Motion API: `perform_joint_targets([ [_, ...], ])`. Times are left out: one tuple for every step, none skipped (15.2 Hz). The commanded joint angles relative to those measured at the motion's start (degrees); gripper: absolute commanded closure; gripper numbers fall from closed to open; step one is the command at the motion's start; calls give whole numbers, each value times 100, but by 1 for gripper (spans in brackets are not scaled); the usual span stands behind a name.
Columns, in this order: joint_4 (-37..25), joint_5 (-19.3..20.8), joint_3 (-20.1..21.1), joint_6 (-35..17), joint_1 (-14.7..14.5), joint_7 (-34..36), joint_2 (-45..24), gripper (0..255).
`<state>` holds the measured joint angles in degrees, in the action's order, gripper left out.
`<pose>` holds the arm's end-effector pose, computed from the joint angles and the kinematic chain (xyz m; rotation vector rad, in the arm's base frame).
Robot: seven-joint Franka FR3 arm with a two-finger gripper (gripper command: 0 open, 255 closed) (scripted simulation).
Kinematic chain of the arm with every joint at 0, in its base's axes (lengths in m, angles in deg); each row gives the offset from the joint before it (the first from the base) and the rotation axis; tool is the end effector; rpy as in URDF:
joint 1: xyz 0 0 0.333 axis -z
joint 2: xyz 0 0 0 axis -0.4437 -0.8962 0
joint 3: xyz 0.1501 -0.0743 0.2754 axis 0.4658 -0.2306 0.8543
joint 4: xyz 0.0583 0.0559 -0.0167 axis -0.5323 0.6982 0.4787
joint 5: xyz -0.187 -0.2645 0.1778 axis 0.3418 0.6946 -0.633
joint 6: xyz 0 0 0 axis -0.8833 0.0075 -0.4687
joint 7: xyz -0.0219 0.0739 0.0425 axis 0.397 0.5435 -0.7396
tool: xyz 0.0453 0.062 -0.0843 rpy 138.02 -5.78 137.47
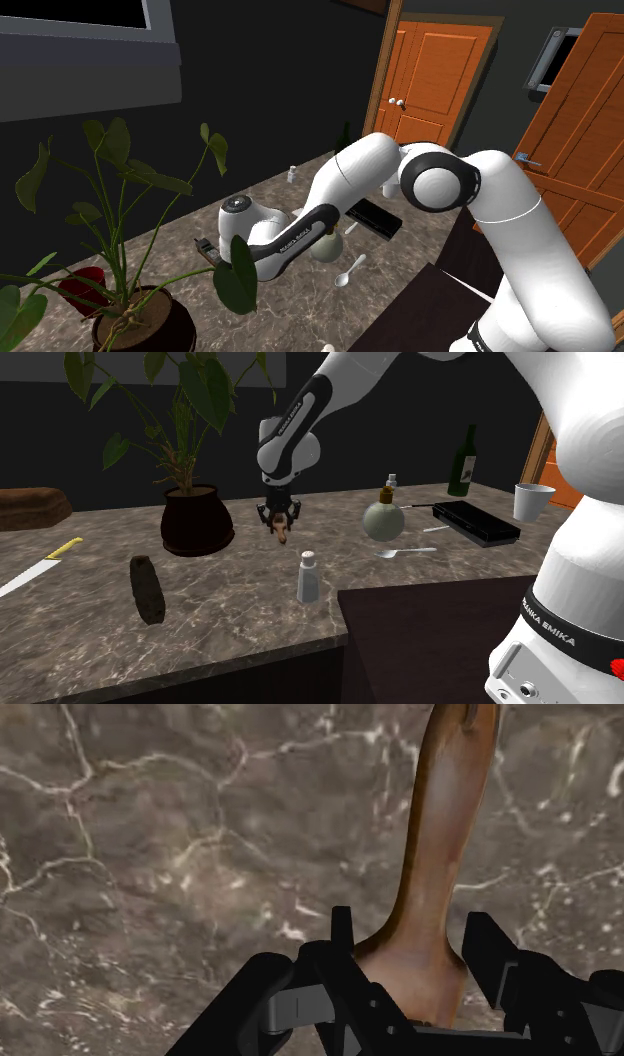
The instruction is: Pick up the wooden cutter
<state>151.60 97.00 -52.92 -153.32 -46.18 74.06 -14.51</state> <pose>0.5736 0.3606 0.1764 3.1165 0.2552 0.1518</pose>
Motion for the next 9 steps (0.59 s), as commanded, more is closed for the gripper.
perform_joint_targets([
  [32, -24, 27, 59, 19, -17, 94, 255],
  [48, -41, 45, 101, 31, -29, 151, 255],
  [63, -58, 62, 144, 43, -42, 209, 255],
  [77, -75, 79, 187, 56, -55, 266, 255],
  [89, -92, 96, 231, 68, -68, 322, 255],
  [101, -110, 113, 275, 79, -81, 378, 255],
  [111, -128, 130, 320, 91, -94, 433, 255],
  [119, -146, 147, 366, 103, -107, 487, 255],
  [127, -164, 164, 412, 114, -121, 541, 255],
])
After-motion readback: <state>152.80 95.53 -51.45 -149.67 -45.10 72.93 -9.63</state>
